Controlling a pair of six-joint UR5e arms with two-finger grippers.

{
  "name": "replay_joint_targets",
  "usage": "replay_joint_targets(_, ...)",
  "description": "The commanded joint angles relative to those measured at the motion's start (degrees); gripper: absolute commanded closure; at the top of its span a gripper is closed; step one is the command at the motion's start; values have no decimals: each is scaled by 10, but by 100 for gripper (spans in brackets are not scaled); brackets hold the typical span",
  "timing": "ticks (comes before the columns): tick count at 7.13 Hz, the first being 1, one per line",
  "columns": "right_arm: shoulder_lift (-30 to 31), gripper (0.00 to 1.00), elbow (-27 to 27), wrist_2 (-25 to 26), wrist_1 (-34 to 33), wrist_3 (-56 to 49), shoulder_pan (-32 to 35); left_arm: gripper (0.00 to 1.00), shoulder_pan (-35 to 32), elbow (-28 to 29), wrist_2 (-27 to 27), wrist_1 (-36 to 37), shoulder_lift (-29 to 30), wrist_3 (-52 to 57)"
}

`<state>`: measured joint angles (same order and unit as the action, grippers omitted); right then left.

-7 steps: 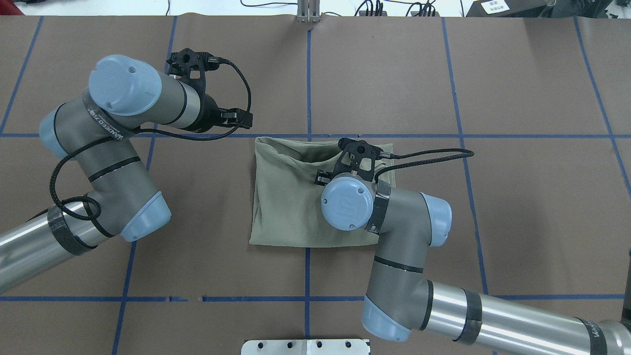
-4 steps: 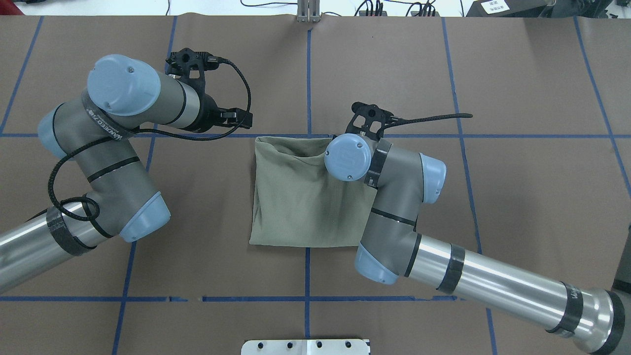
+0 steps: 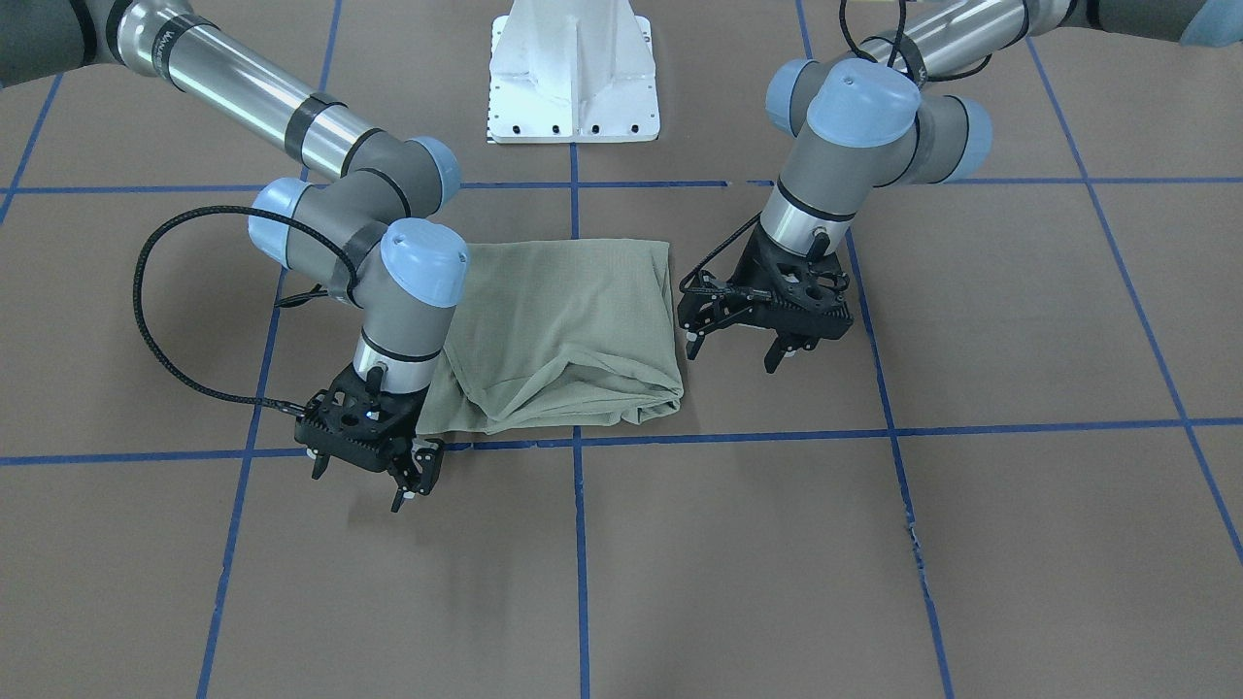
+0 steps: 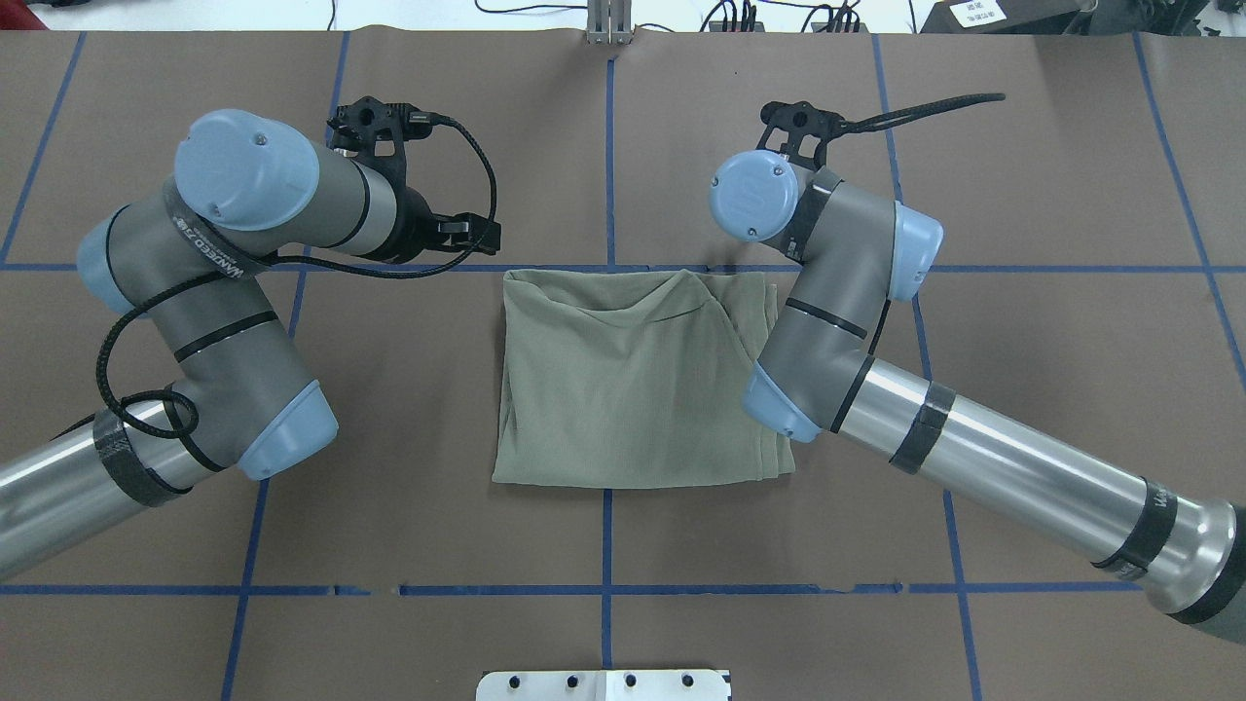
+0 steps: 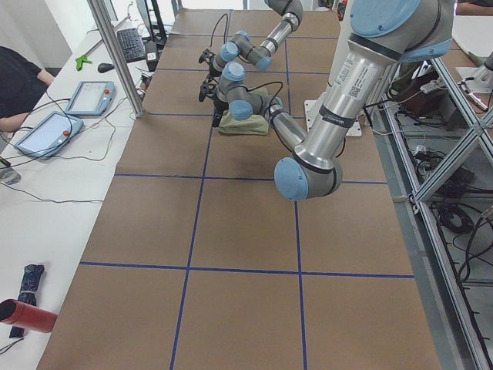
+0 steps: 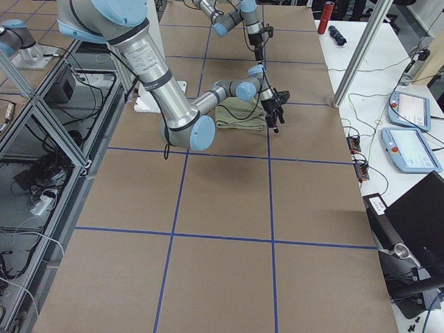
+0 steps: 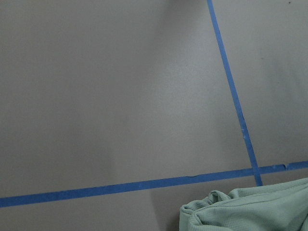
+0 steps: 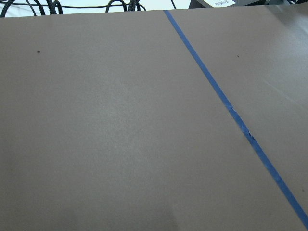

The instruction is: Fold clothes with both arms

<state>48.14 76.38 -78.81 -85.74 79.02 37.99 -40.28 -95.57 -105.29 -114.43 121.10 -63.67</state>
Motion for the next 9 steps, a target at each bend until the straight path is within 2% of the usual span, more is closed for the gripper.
replay_joint_targets(1, 2, 0, 44, -71, 50, -8, 7, 0, 3, -5, -1, 0, 1, -14)
replay_joint_targets(3, 4, 0, 72, -73, 60, 61, -33, 0, 4, -3, -1, 0, 0, -15)
replay_joint_targets(4, 26, 0, 109, -79, 53, 54, -39, 0, 21, 1, 4, 2, 1, -49)
replay_joint_targets(6, 70, 0, 168, -163, 51, -34, -4, 0, 104, 24, 107, 5, 6, -88)
replay_joint_targets(9, 83, 0, 175, -171, 52, -55, 7, 0, 111, 59, 114, 6, 10, -87)
